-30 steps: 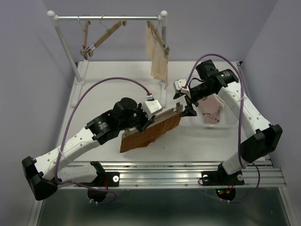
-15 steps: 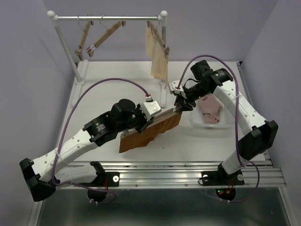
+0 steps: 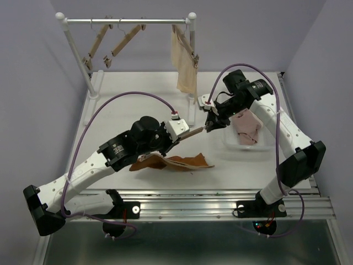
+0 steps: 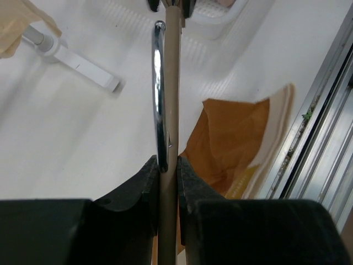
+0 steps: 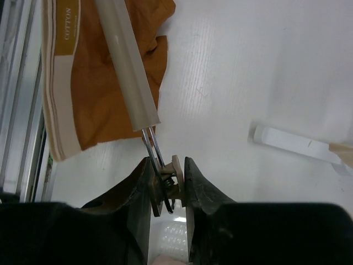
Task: Remove the underwear clipped to the hanger
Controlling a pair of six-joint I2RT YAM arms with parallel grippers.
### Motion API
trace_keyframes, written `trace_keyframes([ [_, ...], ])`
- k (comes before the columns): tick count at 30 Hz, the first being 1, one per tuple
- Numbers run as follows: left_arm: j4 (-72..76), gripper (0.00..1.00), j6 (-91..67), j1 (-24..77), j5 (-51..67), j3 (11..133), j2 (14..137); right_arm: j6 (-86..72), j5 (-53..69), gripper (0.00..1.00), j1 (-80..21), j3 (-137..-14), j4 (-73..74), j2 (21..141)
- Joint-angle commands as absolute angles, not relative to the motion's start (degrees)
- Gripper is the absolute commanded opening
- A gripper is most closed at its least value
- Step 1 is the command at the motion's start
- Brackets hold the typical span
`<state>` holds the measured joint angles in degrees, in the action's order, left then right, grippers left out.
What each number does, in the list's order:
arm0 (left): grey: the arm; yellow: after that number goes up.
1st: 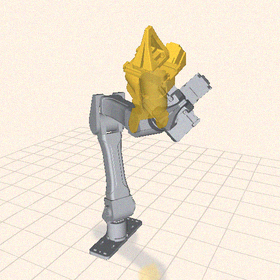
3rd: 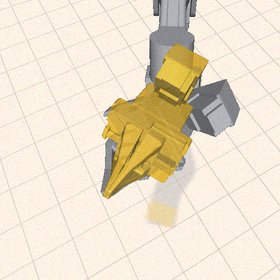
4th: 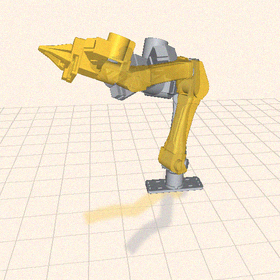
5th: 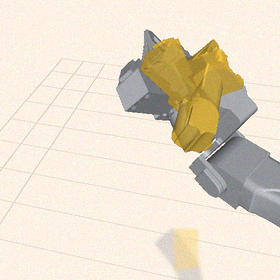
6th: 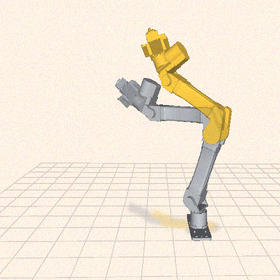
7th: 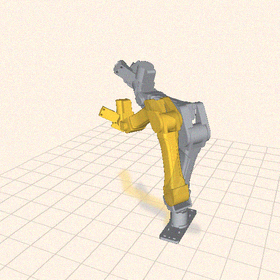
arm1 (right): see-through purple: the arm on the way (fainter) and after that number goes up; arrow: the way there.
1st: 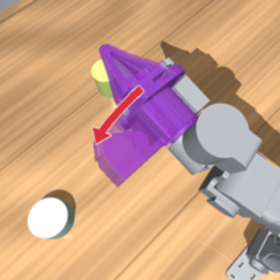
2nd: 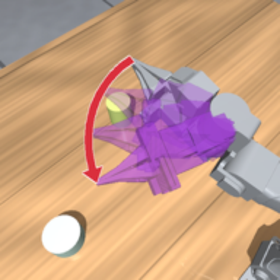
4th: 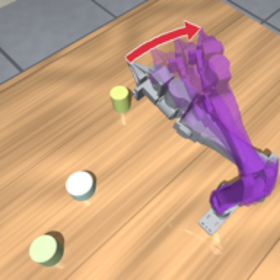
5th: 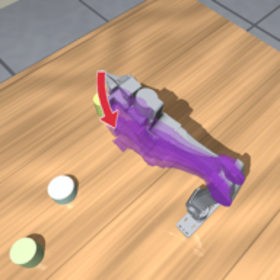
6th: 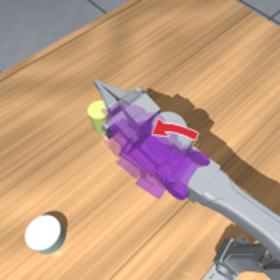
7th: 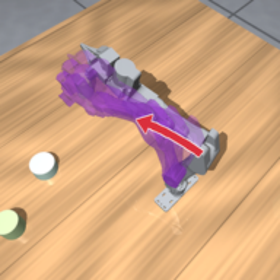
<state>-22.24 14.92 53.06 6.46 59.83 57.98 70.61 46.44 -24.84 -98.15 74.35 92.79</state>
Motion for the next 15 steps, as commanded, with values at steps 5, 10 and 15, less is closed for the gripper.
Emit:
trace_keyframes([
  [5, -18.37, 0.00, 13.36, 53.17, 3.69, 59.68, 56.25, 57.66, 46.05, 1.00, -25.14, -93.78, 57.93, 87.81],
  [10, -18.54, 0.00, 12.22, 53.17, 2.99, 59.50, 57.13, 47.41, 44.04, 1.00, -25.14, -91.50, 47.75, 84.82],
  [15, -18.02, 0.00, 10.12, 53.17, 1.85, 58.71, 57.57, 40.78, 39.11, 1.00, -25.14, -88.07, 37.89, 81.22],
])
